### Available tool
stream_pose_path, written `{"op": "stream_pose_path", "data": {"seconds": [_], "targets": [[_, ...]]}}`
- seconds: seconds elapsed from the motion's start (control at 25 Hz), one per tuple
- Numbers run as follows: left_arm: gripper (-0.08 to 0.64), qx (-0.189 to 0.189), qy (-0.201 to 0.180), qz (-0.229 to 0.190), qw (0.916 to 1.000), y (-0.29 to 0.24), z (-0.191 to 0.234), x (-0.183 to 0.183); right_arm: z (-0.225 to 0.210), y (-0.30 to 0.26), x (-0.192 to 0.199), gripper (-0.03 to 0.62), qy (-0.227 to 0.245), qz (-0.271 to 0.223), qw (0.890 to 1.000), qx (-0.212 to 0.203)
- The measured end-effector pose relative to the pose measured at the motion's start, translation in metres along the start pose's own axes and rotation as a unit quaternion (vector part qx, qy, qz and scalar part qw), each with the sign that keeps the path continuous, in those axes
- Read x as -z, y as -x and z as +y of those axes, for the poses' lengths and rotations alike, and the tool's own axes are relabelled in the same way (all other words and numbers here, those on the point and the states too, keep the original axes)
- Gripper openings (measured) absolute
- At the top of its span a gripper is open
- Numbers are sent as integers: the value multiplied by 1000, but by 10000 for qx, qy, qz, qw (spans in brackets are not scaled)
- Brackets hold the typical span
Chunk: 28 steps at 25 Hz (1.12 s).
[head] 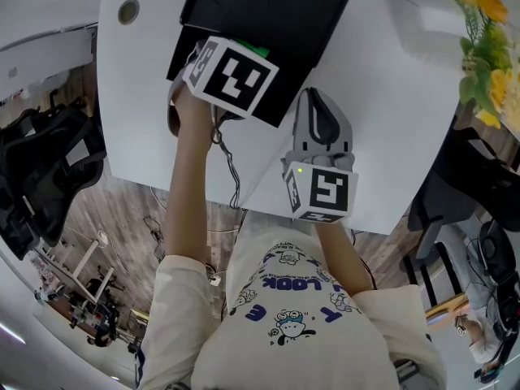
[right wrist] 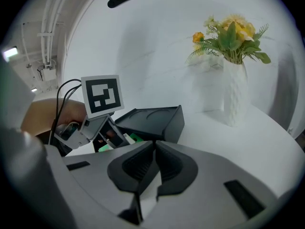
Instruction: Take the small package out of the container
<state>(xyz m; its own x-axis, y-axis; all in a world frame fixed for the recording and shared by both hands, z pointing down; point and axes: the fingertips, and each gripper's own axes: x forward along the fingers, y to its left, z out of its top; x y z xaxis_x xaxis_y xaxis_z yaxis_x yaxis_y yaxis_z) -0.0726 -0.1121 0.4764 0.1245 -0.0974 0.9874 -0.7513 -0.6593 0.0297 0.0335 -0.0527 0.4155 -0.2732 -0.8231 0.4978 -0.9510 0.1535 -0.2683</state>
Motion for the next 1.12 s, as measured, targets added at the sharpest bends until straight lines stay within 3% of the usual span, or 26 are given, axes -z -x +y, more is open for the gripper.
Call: {"op": "stream_pose_path", "data": {"seconds": [0.2, 0.72, 1.12], "targets": [[339, 122, 100, -3, 9999, 2, -1, 0, 3, -2, 0, 37, 10, 11, 10000, -18], [339, 675, 784, -2, 9946, 16, -26, 11, 6, -4, 1, 37, 30, 46, 10000, -70], [339, 624, 685, 136, 9956, 31, -29, 13, 3, 0, -2, 37, 32, 3, 10000, -77]]}}
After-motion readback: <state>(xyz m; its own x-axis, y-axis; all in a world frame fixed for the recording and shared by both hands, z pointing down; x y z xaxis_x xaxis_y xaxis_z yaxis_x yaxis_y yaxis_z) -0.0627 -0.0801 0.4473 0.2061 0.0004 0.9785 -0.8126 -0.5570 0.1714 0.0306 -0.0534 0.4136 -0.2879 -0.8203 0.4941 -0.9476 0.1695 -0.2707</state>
